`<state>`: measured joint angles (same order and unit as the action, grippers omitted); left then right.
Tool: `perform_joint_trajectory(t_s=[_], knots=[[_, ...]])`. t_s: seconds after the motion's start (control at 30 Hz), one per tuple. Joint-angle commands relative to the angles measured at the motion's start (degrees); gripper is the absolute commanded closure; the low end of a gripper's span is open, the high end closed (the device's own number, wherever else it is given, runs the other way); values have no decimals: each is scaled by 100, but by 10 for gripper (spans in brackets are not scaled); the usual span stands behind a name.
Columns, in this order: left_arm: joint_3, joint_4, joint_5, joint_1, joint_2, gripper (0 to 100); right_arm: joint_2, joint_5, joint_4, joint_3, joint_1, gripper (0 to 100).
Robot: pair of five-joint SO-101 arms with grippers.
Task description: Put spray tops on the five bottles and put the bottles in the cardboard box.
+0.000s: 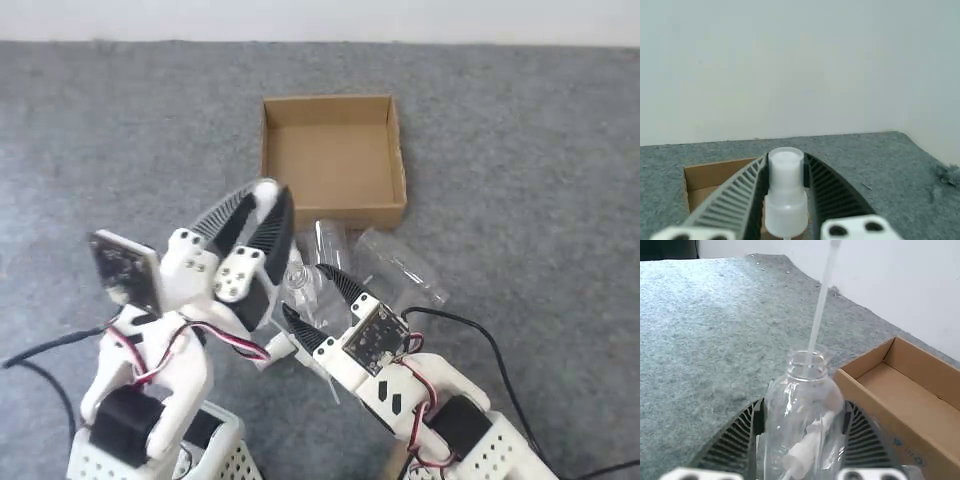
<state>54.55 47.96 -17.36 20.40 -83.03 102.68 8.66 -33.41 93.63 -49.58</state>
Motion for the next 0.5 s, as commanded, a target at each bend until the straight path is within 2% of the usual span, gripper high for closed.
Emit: perform_joint_trajectory(t_s=[0.0,0.27,0.47], knots=[[-31,123,114,105,-88,987,127,35,171,-53,215,923],[242,290,598,123,-88,987,127,26,426,-26,418,923],[532,290,844,527,-88,984,127,26,418,-26,426,923]])
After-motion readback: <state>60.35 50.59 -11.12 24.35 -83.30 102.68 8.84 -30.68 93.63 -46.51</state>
